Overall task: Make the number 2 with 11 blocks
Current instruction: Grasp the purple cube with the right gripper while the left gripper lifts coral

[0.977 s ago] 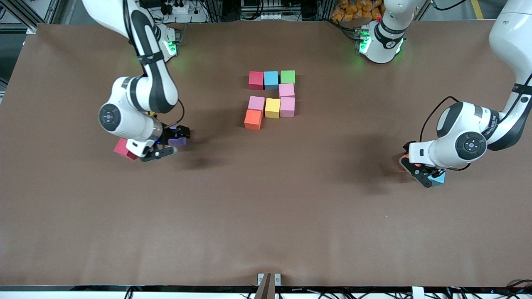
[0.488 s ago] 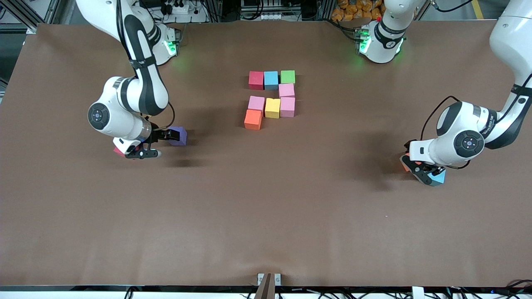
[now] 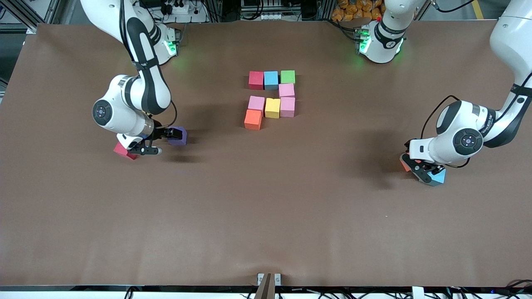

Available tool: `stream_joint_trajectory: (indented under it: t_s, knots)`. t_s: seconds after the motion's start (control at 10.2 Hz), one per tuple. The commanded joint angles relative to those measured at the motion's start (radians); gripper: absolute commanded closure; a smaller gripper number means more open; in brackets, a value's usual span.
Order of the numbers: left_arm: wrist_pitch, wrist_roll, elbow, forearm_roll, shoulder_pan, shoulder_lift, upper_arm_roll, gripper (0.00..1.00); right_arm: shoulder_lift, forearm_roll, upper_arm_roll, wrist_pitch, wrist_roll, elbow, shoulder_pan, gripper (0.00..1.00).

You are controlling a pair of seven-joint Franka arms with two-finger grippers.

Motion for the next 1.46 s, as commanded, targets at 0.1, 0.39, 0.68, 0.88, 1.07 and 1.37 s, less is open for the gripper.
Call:
stream_joint_trajectory:
  t_s: [0.1, 0.39, 0.68, 0.88, 1.07, 1.37]
  knots:
    - [0.06, -0.008, -0.012, 0.033, 0.017, 0.027, 0.004, 0.61, 0.041, 0.066, 0.009, 0.074, -0.001, -0.022, 0.045, 0.0]
    - [0.063, -0.105, -0.009, 0.03, 0.017, 0.041, 0.006, 0.89, 0.058, 0.066, 0.026, 0.107, -0.063, -0.022, 0.043, 0.04]
    - [0.056, -0.202, 0.037, 0.015, 0.005, 0.035, -0.061, 0.89, 0.066, 0.064, 0.025, 0.11, -0.162, -0.014, 0.041, 0.73]
    - [0.05, -0.35, 0.079, 0.01, -0.059, 0.035, -0.098, 0.89, 0.063, 0.064, 0.026, 0.107, -0.18, 0.015, 0.048, 0.86]
    - [0.018, -0.47, 0.169, -0.116, -0.216, 0.035, -0.088, 0.89, 0.063, 0.064, 0.028, 0.104, -0.166, 0.047, 0.055, 0.89]
    - [-0.062, -0.662, 0.351, -0.287, -0.574, 0.039, 0.09, 0.88, 0.063, 0.066, 0.04, 0.105, -0.016, 0.078, 0.115, 0.9]
